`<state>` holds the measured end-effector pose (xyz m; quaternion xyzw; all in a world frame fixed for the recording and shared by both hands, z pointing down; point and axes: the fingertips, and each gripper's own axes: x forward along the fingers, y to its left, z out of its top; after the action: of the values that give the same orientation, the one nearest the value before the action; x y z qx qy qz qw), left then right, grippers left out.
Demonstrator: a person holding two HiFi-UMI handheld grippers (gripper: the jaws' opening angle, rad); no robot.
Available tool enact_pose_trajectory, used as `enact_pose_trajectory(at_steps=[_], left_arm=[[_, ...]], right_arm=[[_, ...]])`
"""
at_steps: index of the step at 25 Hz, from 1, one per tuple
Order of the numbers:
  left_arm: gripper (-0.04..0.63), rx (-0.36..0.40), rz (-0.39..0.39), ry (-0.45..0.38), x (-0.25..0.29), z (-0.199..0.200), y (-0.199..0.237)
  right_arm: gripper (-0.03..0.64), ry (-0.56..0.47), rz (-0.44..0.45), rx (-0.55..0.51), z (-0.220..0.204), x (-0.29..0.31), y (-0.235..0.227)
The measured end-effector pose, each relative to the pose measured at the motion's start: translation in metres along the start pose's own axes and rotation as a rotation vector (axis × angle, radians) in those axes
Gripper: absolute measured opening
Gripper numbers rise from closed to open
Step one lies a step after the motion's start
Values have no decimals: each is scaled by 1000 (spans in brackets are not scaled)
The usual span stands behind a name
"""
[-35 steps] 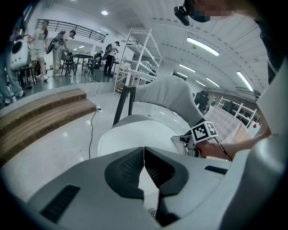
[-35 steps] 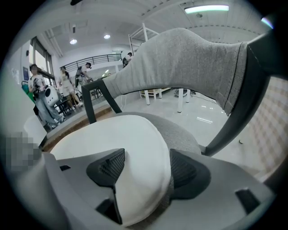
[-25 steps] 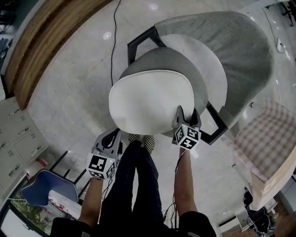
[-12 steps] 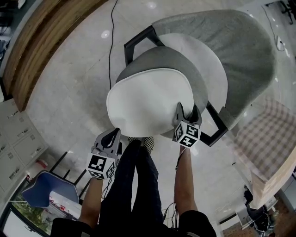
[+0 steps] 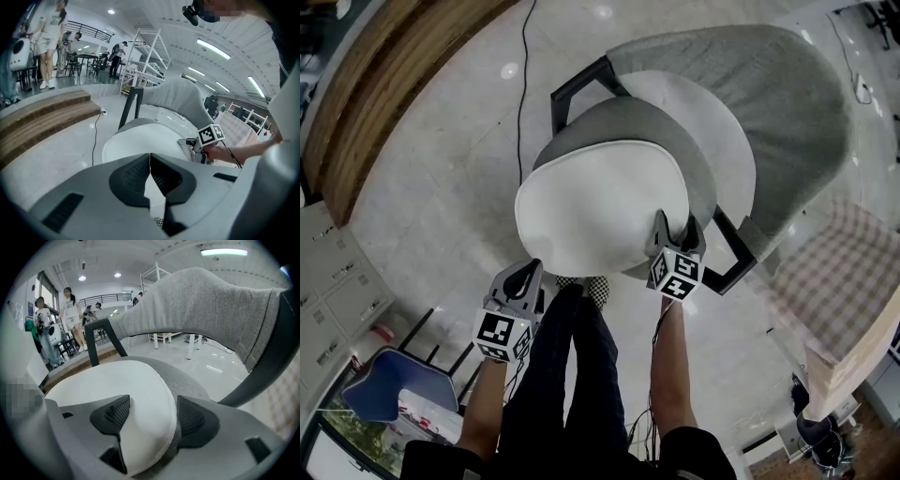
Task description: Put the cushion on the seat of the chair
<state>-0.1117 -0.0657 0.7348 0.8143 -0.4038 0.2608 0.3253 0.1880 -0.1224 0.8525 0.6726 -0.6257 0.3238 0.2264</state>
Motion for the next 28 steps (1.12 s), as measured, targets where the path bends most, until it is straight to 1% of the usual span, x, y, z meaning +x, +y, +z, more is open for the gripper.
enact_pose_trajectory(at_steps=[7, 12, 19, 24, 28], left_arm=[[21, 12, -5, -26, -14, 18, -8], [21, 27, -8, -62, -33, 38, -20], [21, 58, -6, -109, -72, 71, -42], [21, 88, -10, -153, -94, 101, -54], [21, 103, -21, -180, -118, 122, -71]], right_arm=[[302, 39, 30, -12, -1, -22, 10], [302, 31, 51, -8, 9, -51, 22], [301, -18, 120, -18, 47, -102, 44], [299, -74, 162, -41, 84, -138, 62], [299, -106, 196, -41, 106, -180, 77]])
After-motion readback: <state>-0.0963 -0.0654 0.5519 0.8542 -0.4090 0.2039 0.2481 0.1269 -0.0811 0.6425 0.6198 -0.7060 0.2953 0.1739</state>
